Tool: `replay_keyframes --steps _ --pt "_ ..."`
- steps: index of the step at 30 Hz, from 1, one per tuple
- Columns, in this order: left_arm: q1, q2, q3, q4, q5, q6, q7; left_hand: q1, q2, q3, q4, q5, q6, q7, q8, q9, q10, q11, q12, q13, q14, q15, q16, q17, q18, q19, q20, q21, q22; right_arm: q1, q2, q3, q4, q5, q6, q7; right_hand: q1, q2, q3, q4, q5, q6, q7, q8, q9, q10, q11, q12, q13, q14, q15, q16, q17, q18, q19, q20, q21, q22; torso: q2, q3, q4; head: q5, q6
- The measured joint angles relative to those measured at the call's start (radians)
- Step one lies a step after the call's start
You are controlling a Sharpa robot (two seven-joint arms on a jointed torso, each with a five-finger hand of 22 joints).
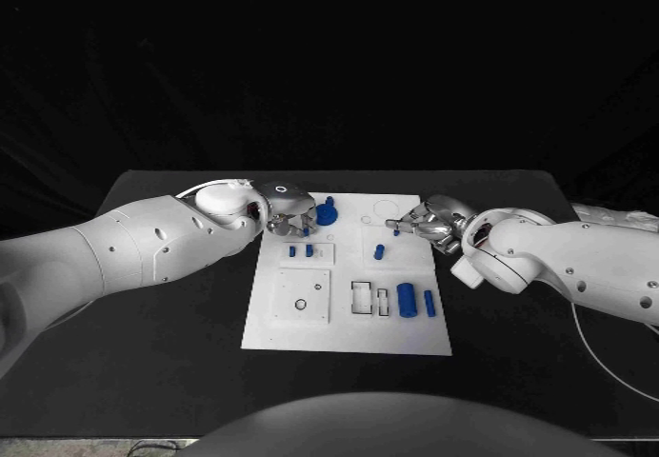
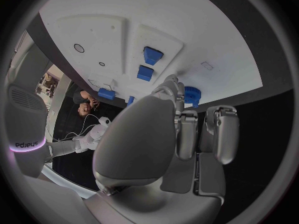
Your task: Assemble the parts on the task board
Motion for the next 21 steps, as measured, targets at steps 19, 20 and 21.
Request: replay_keyframes --steps 19,20,21 --pt "0.000 0.001 0.001 -0.002 -0.006 0.008 -0.001 0.003 -0.003 0.000 0.000 -0.001 -0.004 -0.004 -0.002 -0.002 -0.006 -0.002 0.000 0.000 0.000 0.000 0.000 0.000 0.000 0.000 0.000 0.000 0.000 0.000 0.001 0.000 0.000 0.000 0.001 -0.002 0.000 0.000 0.000 0.000 0.000 0.000 0.000 0.000 0.000 0.000 0.000 0.000 0.000 0.000 0.000 0.000 0.000 0.000 0.000 0.000 0.000 0.000 -0.001 -0.0004 0.0009 0.001 0.000" --pt "0.000 0.001 0.001 -0.003 -0.006 0.008 -0.001 0.005 -0.005 0.000 0.000 -0.001 -0.004 -0.004 -0.002 -0.002 -0.011 0.000 0.000 0.001 0.000 0.000 0.000 0.000 0.000 0.000 0.000 -0.002 0.000 0.000 0.001 0.000 0.000 0.000 0.001 -0.002 0.000 0.000 0.000 0.000 0.000 0.000 0.000 0.000 0.000 0.000 0.000 0.000 0.000 0.000 0.000 0.000 0.000 0.000 0.000 0.000 0.000 0.000 -0.001 -0.0004 0.0009 0.001 0.000" --pt "0.000 0.001 0.001 -0.003 -0.006 0.009 -0.001 0.001 -0.008 0.000 0.000 -0.001 -0.004 -0.004 -0.006 -0.002 -0.014 0.004 0.000 0.003 0.000 0.000 0.000 0.000 0.000 0.000 0.000 -0.006 0.000 0.000 0.001 0.000 0.000 0.000 0.001 -0.002 0.000 0.000 0.000 0.000 0.000 0.000 0.000 0.000 0.000 0.000 0.000 0.000 0.000 0.000 0.000 0.000 0.000 0.000 0.000 0.000 0.000 0.000 -0.001 -0.0004 0.0009 0.001 0.000"
